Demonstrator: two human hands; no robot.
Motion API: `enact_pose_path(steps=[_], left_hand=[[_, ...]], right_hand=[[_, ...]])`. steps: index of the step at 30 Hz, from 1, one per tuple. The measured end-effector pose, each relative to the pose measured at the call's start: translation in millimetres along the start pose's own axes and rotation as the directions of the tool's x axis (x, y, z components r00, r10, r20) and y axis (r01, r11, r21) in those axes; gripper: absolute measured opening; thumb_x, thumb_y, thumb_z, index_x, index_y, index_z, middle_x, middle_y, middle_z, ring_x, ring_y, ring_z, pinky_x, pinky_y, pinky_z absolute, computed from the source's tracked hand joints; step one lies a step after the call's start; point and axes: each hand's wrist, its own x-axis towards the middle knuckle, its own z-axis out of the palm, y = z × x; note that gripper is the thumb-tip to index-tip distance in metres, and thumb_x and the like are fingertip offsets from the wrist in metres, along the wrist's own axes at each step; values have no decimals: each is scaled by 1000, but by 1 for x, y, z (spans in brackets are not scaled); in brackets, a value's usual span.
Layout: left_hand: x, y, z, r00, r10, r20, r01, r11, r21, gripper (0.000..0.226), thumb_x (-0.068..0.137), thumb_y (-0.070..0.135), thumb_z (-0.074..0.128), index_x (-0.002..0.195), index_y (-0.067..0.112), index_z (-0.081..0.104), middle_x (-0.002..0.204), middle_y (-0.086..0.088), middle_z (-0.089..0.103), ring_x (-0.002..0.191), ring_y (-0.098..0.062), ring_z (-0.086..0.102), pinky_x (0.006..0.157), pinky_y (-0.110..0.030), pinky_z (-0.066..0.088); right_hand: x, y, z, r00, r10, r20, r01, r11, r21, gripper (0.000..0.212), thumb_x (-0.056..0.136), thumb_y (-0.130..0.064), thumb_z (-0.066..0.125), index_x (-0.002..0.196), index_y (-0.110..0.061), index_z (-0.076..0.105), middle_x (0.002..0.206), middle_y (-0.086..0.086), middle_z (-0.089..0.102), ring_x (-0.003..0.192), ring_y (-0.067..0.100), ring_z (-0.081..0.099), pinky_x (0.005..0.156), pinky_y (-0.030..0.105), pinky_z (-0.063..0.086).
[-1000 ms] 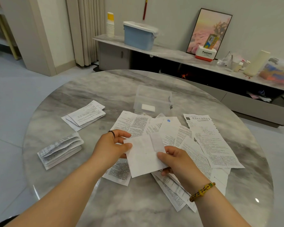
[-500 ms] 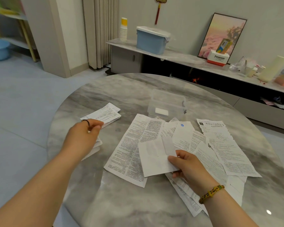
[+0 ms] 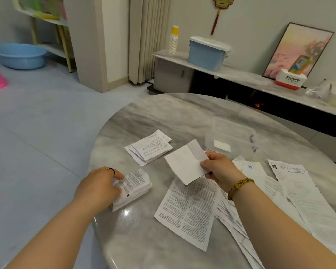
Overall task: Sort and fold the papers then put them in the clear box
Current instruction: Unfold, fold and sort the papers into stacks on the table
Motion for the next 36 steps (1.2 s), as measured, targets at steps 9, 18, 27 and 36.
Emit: enact_pose_path(steps=[9,18,27,36], left_hand=[[11,-6,15,993,121,-5,-120,989,89,40,86,23,55,123,35,48,127,14,45,122,-8,40,96,-20,37],[17,-7,18,988,151,-23,-148,984,98,43,88,24,53,127,38,43,131,18,40,125,-7,35,94,-17,33],[16,-6,19,988,155,-13,-153,983,105,44,88,24,52,129,38,41,133,18,38,126,-7,34,96,-18,34],[17,-3,18,989,147,-4,-146,983,111,44,89,24,51,129,38,41,134,19,37,125,-7,35,94,-19,35]], right_hand=[[68,-28,52,998,-2,55,6,997,-82,23,89,5,44,77,-13,52,75,7,53,62,14,48,54,21,41],[101,-27,90,994,-59,90,78,970,-228,22,86,6,47,78,-13,54,68,2,50,58,11,45,45,15,38],[97,-10,100,982,-191,11,174,868,-466,33,85,-4,52,118,-4,53,118,14,60,101,29,56,73,24,39],[96,-7,110,971,-239,9,213,849,-484,35,86,-7,52,120,-7,48,121,12,58,93,23,52,72,25,37]])
